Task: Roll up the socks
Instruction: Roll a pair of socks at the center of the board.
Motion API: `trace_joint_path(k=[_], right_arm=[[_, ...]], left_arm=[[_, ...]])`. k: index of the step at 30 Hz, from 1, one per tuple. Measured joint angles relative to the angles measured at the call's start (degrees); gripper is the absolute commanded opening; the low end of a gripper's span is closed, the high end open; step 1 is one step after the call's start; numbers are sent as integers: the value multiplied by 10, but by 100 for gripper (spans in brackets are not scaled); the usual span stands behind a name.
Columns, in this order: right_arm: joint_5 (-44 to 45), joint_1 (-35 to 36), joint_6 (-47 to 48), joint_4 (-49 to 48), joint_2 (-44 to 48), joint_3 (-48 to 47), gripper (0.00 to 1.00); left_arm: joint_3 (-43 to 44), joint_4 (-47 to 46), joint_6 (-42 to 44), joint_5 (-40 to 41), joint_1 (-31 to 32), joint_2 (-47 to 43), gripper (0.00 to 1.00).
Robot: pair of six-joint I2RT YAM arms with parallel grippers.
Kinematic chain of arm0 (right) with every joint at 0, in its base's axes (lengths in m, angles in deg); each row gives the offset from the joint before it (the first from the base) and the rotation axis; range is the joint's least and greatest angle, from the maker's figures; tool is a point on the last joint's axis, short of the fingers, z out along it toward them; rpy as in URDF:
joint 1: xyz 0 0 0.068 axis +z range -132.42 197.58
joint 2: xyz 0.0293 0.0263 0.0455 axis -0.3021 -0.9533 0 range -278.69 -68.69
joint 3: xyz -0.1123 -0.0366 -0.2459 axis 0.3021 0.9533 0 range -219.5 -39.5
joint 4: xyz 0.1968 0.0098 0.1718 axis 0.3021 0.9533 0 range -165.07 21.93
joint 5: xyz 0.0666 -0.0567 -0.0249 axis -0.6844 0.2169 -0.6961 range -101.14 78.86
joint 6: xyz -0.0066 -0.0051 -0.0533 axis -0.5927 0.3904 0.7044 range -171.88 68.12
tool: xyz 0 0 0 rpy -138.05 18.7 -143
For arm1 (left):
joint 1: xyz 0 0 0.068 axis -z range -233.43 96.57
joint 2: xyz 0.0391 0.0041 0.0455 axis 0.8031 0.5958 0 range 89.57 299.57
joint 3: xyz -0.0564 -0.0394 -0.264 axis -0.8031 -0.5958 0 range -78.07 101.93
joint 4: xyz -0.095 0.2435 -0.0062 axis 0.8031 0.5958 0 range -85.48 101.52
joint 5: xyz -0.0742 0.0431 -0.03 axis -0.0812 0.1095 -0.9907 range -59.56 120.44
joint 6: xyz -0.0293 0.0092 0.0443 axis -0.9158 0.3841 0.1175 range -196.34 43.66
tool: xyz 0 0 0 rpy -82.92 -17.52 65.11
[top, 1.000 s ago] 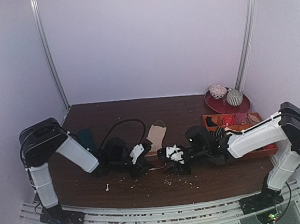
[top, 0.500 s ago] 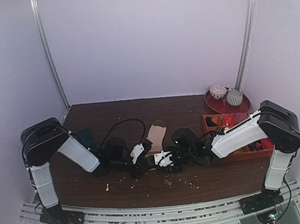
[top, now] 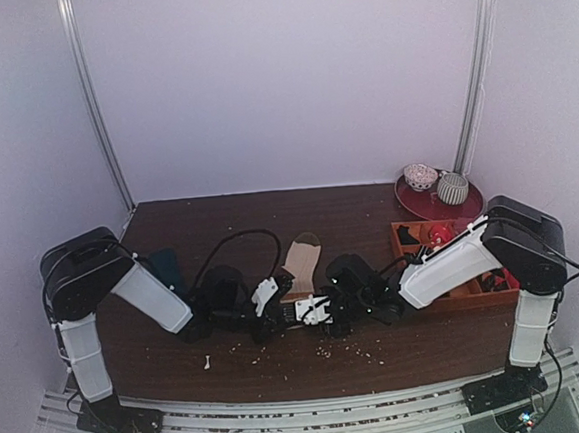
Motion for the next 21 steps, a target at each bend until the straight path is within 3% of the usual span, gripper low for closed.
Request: trace_joint_path(k=[2,4,9,12,21], right_arm=[[6,-1,-9,4,-7,-8,8],[6,-3,-24,20,-14,-22,4],[-42,-20,-69,84,-24,-64,3],[-107,-43,-117,134,-30,-91,3],[-303,-89,-264,296,-89,-192,3]], left_arm=[[-1,0,0,-3,0,-1,17],[-5,0,0,-6,0,-5,22],[-38,33,0,12,-2,-59,33],[-78,64,14,25,-3,-111,46],[-122,79,89,35,9,-242,51]])
